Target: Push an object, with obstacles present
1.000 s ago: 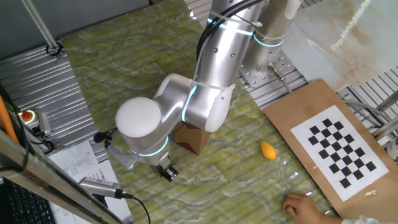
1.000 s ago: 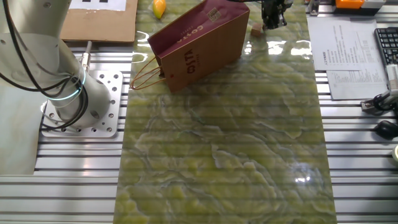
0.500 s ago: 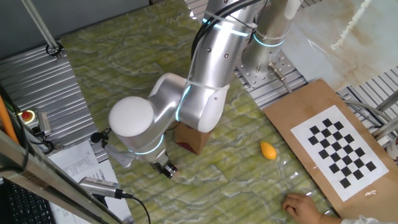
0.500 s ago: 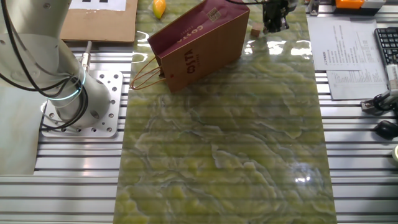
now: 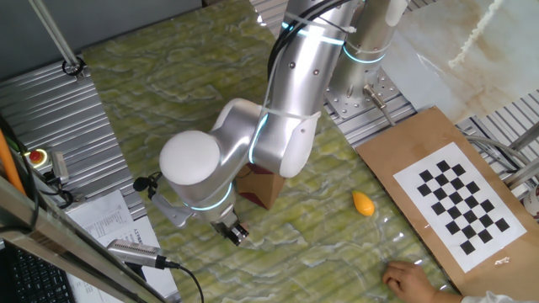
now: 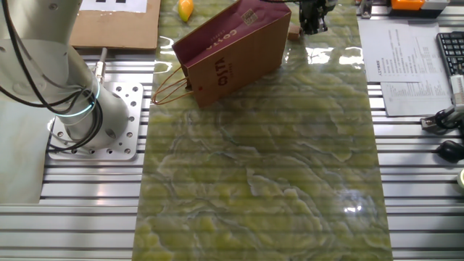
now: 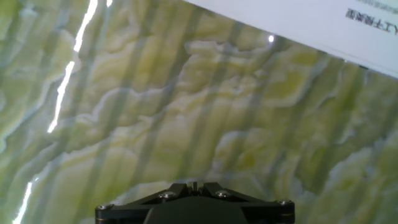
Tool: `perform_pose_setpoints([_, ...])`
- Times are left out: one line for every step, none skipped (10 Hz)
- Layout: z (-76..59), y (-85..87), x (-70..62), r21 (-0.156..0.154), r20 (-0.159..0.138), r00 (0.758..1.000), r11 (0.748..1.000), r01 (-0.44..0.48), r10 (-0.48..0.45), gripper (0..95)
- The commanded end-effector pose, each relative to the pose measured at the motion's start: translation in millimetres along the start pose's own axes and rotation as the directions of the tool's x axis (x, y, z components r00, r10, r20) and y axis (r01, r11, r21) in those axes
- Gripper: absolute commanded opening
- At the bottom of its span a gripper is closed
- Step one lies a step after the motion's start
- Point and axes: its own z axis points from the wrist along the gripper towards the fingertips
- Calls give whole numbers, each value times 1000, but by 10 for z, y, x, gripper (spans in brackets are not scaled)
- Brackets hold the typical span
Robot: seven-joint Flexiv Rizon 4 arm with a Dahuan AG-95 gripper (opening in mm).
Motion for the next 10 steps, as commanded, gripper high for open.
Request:
perform_pose_setpoints([-5,21,17,-4,1,1000,1000,-12,12,0])
perform_pose_setpoints([-4,25,17,-7,2,1000,1000,-17,17,0])
perform_pose_setpoints([-4,25,17,-6,2,1000,1000,-17,17,0])
perform_pose_setpoints([-6,18,16,4,1,1000,1000,-17,17,0])
perform_pose_setpoints([-15,-11,11,11,1,1000,1000,-12,12,0])
perform_pose_setpoints([-15,-11,11,15,-1,1000,1000,1,-1,0])
perform_pose_setpoints([-15,-11,11,13,-3,1000,999,31,-31,0])
perform_pose_setpoints([-15,-11,11,13,-4,999,998,53,-53,0])
perform_pose_setpoints([-15,-11,11,9,-14,997,997,80,-80,0])
perform_pose_setpoints([-15,-11,11,0,-26,995,996,94,-94,0])
